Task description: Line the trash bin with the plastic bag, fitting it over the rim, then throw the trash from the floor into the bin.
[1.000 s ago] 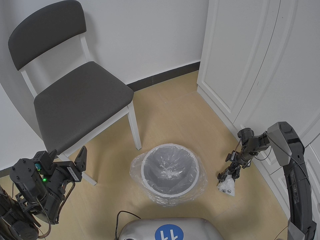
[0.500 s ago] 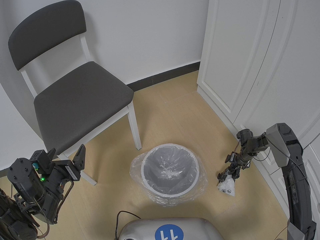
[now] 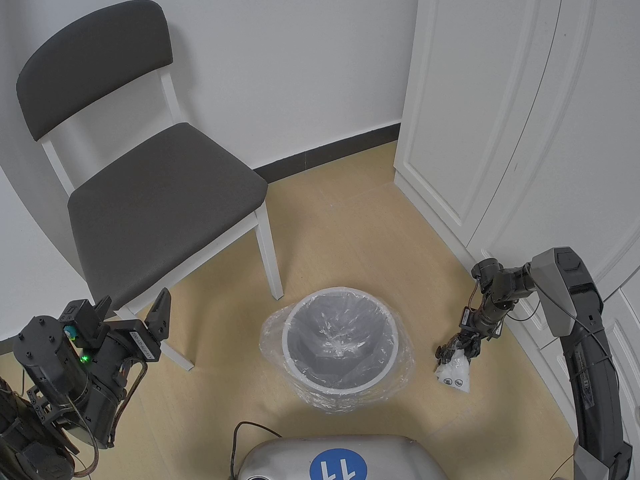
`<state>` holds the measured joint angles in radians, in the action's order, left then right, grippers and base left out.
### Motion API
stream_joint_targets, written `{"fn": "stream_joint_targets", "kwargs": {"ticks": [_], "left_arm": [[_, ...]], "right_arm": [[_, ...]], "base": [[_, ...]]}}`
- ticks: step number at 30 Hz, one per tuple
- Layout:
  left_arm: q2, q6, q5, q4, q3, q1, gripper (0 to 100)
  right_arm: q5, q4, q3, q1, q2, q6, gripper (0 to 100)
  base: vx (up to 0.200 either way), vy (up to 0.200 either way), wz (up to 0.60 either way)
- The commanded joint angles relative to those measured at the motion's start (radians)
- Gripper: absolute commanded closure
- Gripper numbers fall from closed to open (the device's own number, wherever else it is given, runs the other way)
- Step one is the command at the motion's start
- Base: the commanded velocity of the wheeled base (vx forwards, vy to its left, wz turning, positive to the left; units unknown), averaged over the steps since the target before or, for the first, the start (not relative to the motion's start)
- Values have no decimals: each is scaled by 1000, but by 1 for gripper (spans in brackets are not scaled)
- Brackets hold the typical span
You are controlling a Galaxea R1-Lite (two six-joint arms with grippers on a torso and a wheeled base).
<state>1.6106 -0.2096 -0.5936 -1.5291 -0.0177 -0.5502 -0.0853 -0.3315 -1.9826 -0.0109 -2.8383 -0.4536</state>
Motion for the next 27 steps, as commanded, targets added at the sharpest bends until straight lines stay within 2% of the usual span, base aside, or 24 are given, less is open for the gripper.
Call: {"fn": "stream_joint_targets", "kwargs": {"ticks": [1,11,18,19,21,22,24,26,27], "left_arm": [[0,-1,0,0,18,0,0],[-9,1,-2,0,18,-8,0],[-20,35,6,-2,18,-14,0],[-41,78,9,-2,13,-11,0],[-81,141,15,-2,-2,-16,0],[-86,145,17,-2,-4,-16,0],[-140,251,51,-2,-62,-16,0],[-159,282,61,0,-79,-16,0],[-196,320,72,1,-93,-16,0]], "right_arm": [[-1,0,-1,0,-3,0,100],[27,52,88,31,83,-37,100],[61,292,315,37,260,-73,100],[114,301,358,42,346,-108,100],[141,299,403,40,445,-123,100],[142,299,406,40,454,-123,100],[137,316,493,40,611,-114,100],[137,325,522,40,669,-112,100],[136,347,573,42,769,-109,100]], "base": [[0,0,0],[0,0,0],[0,0,0],[0,0,0],[0,0,0],[0,0,0],[0,0,0],[0,0,0],[0,0,0]]}}
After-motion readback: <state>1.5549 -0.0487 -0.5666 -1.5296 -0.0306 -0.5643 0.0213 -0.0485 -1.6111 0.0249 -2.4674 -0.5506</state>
